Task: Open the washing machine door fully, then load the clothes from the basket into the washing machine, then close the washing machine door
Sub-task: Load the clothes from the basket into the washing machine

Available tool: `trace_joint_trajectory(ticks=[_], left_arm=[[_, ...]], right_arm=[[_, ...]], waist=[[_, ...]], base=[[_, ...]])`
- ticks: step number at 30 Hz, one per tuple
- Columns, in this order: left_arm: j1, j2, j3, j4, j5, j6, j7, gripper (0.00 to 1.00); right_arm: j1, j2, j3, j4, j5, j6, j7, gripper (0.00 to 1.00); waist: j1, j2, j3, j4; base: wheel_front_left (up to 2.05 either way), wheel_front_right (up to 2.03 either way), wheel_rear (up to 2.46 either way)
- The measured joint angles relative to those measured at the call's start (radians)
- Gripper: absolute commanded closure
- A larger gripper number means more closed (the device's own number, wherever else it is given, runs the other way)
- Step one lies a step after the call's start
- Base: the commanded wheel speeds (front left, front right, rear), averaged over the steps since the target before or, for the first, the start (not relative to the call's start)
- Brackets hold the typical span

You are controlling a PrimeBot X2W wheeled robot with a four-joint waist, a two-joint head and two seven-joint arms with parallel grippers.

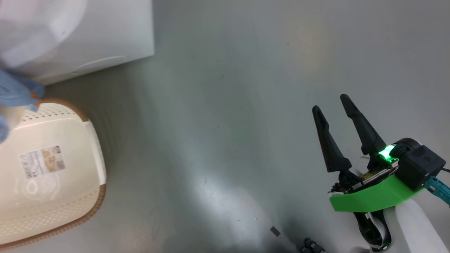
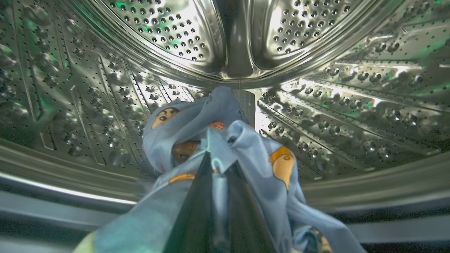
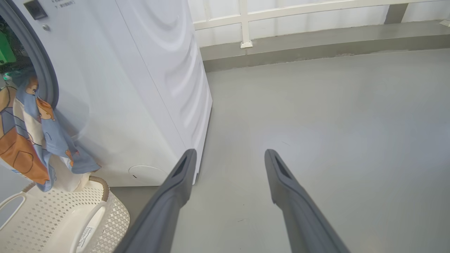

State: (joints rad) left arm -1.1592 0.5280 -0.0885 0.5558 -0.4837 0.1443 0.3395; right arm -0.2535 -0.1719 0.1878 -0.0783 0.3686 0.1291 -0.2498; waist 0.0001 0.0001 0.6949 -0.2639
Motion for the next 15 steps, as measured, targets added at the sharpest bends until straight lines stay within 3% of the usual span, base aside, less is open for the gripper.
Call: trace_joint_trajectory(ticks=[7,15], left_arm=[[-0.07,0.031,0.004,-0.001,0.044,0.017,-0.109,1.0],[-0.189,0.1,-0.018,-0.007,0.15,0.008,-0.367,1.0]], right_arm=[[-0.02,-0.002,0.023,-0.005,0.004,0.0,0.0,0.0],[-0.037,0.001,0.03,-0.01,0.007,0.0,0.0,0.0]], waist=[[0.0,0.0,0.032,-0.034],[0.0,0.0,0.067,-0.059]], base=[[0.0,0.0,0.0],[0.0,0.0,0.0]])
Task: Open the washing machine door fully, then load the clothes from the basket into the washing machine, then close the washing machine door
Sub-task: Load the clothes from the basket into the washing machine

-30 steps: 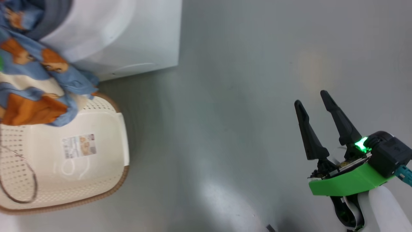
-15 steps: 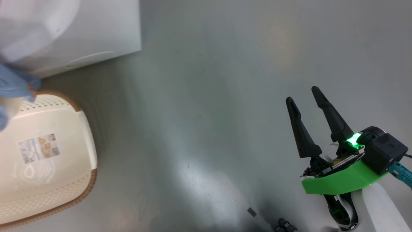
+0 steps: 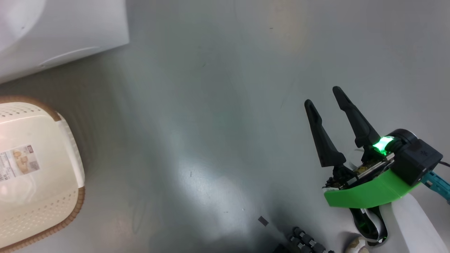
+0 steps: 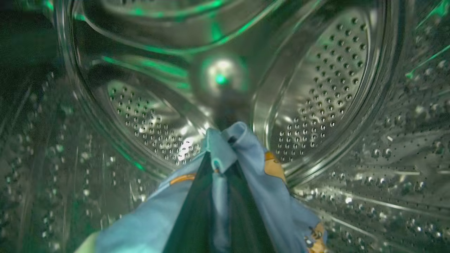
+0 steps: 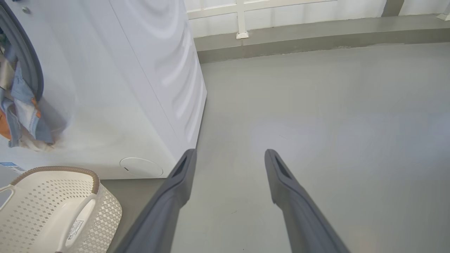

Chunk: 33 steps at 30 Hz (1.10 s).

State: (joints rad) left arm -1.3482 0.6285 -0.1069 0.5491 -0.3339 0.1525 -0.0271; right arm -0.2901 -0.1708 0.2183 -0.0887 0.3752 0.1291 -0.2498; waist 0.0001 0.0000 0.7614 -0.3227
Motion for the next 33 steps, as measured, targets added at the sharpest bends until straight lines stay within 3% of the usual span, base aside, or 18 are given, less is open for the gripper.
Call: trace_joint_trajectory(ticks=[6,14,20,21,24,26,33], left_arm=[[-0.094,0.029,-0.018,0.018,0.055,-0.005,-0.139,1.0],[-0.107,0.011,-0.002,0.119,0.002,-0.008,-0.068,1.0],[-0.062,-0.006,0.008,0.146,-0.053,-0.041,-0.012,1.0],[-0.05,-0.01,0.01,0.146,-0.063,-0.043,-0.008,0.96],[-0.022,-0.033,0.022,0.147,-0.097,-0.044,-0.008,0.3],[0.001,-0.042,0.028,0.146,-0.11,-0.052,-0.008,0.02],[0.108,-0.069,0.039,0.125,-0.139,-0.051,-0.047,0.0]], right_arm=[[-0.008,0.003,0.005,0.001,0.001,0.0,0.0,0.0],[-0.02,0.005,0.004,0.002,0.005,0.0,0.0,0.0],[-0.022,0.007,0.001,0.002,0.006,0.0,0.0,0.0],[-0.022,0.007,0.0,0.001,0.006,0.0,0.0,0.0],[-0.023,0.006,0.002,0.001,0.006,0.0,0.0,0.0],[-0.023,0.004,0.002,0.001,0.006,0.0,0.0,0.0],[-0.021,-0.008,-0.007,0.0,0.002,0.0,0.0,0.0]], waist=[[0.0,0.0,0.017,-0.022],[-0.0001,0.0,0.034,-0.022],[-0.0001,0.0,0.036,-0.001],[-0.0001,0.0,0.034,0.004],[0.0,0.0,0.026,0.017],[-0.0001,0.0,0.017,0.024],[-0.0001,0.0,-0.02,0.05]], base=[[0.0,0.0,0.0],[0.0,0.0,0.0],[0.0,0.0,0.0],[0.0,0.0,0.0],[0.0,0.0,0.0],[0.0,0.0,0.0],[0.0,0.0,0.0]])
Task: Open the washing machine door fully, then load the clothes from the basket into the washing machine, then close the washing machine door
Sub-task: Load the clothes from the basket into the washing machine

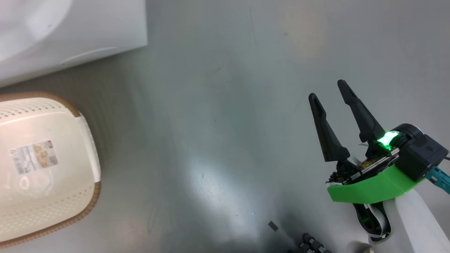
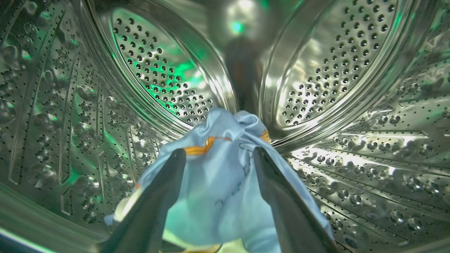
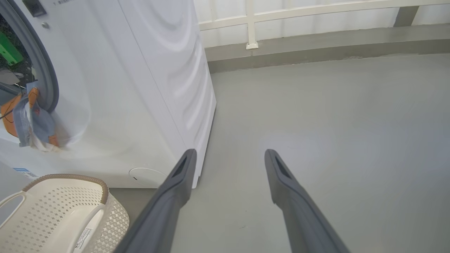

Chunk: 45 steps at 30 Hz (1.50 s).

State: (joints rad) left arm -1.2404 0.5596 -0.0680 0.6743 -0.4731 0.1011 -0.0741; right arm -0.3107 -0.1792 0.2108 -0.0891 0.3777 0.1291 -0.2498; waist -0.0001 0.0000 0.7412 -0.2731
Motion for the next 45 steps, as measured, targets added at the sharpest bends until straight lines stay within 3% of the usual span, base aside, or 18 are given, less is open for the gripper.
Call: trace_joint_trajectory(ticks=[5,11,23,28,36,45], left_arm=[[0.104,-0.026,-0.001,-0.047,-0.006,0.004,-0.057,0.0],[0.258,-0.071,-0.017,-0.142,0.001,0.042,-0.113,0.0],[0.662,-0.171,-0.031,-0.457,0.016,0.134,-0.174,0.0],[0.857,-0.219,-0.085,-0.591,0.059,0.165,-0.176,0.0],[1.065,-0.259,-0.141,-0.688,0.077,0.198,-0.179,0.0],[1.197,-0.308,-0.195,-0.711,0.073,0.198,-0.179,0.0]], right_arm=[[0.006,-0.004,-0.01,0.0,-0.007,0.0,0.0,0.0],[0.043,-0.009,-0.031,0.0,-0.015,0.0,0.0,0.0],[0.112,-0.025,-0.061,0.009,-0.026,0.0,0.0,0.0],[0.153,-0.041,-0.06,0.021,-0.033,0.0,0.0,0.0],[0.203,-0.046,-0.061,0.037,-0.039,0.0,0.0,0.0],[0.278,-0.043,-0.063,0.058,-0.059,0.0,0.0,0.0]], waist=[[0.0,0.0,-0.036,0.018],[0.0,0.0,-0.082,0.052],[-0.0001,0.0,-0.184,0.139],[-0.0001,0.0,-0.246,0.175],[-0.0001,0.0,-0.336,0.212],[0.0,0.0,-0.448,0.256]], base=[[0.0,0.0,0.0],[0.0,0.0,0.0],[0.0,0.0,0.0],[0.0,0.0,0.0],[0.0,0.0,0.0],[0.0,0.0,0.0]])
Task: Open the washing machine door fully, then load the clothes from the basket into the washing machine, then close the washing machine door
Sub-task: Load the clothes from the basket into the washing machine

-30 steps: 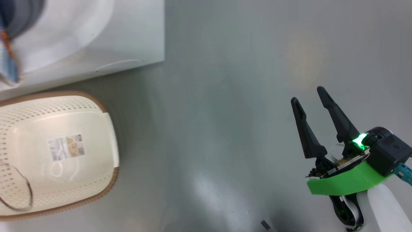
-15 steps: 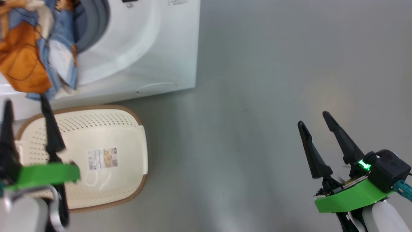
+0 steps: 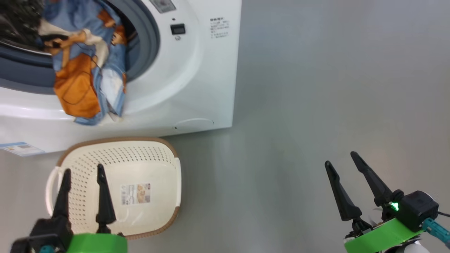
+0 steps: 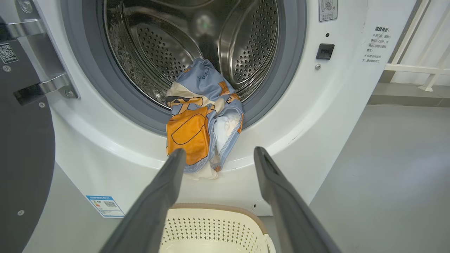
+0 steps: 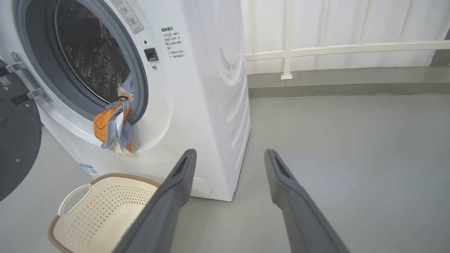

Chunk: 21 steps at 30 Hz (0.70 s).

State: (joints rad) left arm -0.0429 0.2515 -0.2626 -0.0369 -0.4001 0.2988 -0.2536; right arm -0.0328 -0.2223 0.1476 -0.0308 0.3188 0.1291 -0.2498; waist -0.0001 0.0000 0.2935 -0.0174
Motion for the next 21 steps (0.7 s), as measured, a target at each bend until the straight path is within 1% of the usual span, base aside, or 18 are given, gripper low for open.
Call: trace_joint_trajectory(ticks=[11,12,21], left_arm=[[0.063,-0.018,-0.018,0.038,-0.022,-0.016,0.0,0.0],[0.063,-0.021,-0.02,0.039,-0.022,-0.022,0.0,0.0],[0.063,-0.029,-0.023,0.053,-0.024,-0.023,0.0,0.0]], right_arm=[[0.039,0.014,0.002,0.009,-0.01,0.0,0.0,0.0],[0.039,0.015,0.002,0.009,-0.01,0.0,0.0,0.0],[0.039,0.023,0.005,0.009,-0.01,0.0,0.0,0.0]], waist=[[0.0,0.0,-0.098,0.018],[0.0,0.0,-0.103,0.018],[0.0,0.0,-0.113,0.008]], base=[[0.0,0.0,0.0],[0.0,0.0,0.0],[0.0,0.0,0.0]])
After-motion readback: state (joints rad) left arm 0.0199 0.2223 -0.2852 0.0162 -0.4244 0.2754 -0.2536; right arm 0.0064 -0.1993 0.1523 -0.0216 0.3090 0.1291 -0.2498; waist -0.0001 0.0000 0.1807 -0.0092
